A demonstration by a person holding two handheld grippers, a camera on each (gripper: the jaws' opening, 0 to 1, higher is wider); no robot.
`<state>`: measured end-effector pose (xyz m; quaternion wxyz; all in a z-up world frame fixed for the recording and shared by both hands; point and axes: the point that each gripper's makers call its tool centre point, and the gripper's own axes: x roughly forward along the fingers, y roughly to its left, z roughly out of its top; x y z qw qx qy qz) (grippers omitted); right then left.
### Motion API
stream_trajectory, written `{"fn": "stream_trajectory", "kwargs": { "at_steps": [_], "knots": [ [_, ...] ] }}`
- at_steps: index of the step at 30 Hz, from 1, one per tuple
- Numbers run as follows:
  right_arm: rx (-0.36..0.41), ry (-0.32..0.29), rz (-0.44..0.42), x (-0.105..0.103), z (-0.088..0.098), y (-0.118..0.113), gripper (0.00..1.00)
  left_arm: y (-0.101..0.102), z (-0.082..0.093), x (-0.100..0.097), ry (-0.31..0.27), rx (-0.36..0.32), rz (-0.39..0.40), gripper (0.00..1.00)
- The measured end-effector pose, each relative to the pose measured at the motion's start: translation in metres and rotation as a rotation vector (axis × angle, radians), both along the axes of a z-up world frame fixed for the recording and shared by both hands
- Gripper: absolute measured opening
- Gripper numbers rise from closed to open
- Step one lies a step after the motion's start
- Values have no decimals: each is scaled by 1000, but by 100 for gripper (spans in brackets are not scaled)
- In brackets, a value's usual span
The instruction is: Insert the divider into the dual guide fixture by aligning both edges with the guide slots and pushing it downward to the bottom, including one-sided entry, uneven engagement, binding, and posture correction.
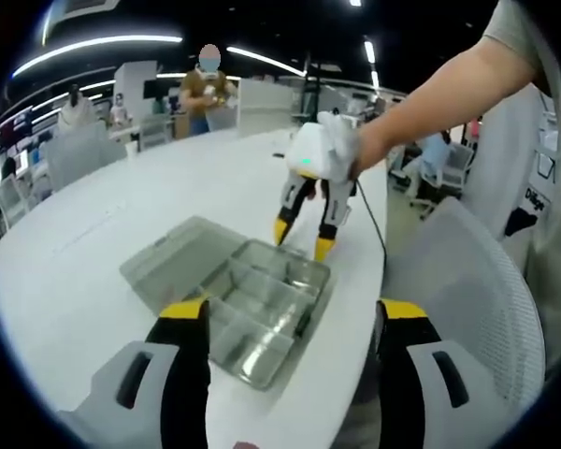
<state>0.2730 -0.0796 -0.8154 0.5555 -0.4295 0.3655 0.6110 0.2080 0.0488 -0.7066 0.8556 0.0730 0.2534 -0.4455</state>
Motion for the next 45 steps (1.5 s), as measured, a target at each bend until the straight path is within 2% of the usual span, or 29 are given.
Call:
{"fn": "stream_trajectory", "kwargs": {
  "at_steps": [9,27,45],
  "knots": [
    [-8,5,10,1,-3,-1,36,-1,-3,-2,13,-4,5,73],
    [-17,19,49,0,-4,0,29,1,-6,-6,22,-3,18,73],
    [-7,21,25,-1,-1,-5,28,-3,-7,-3,30,-5,16,73]
  ]
}}
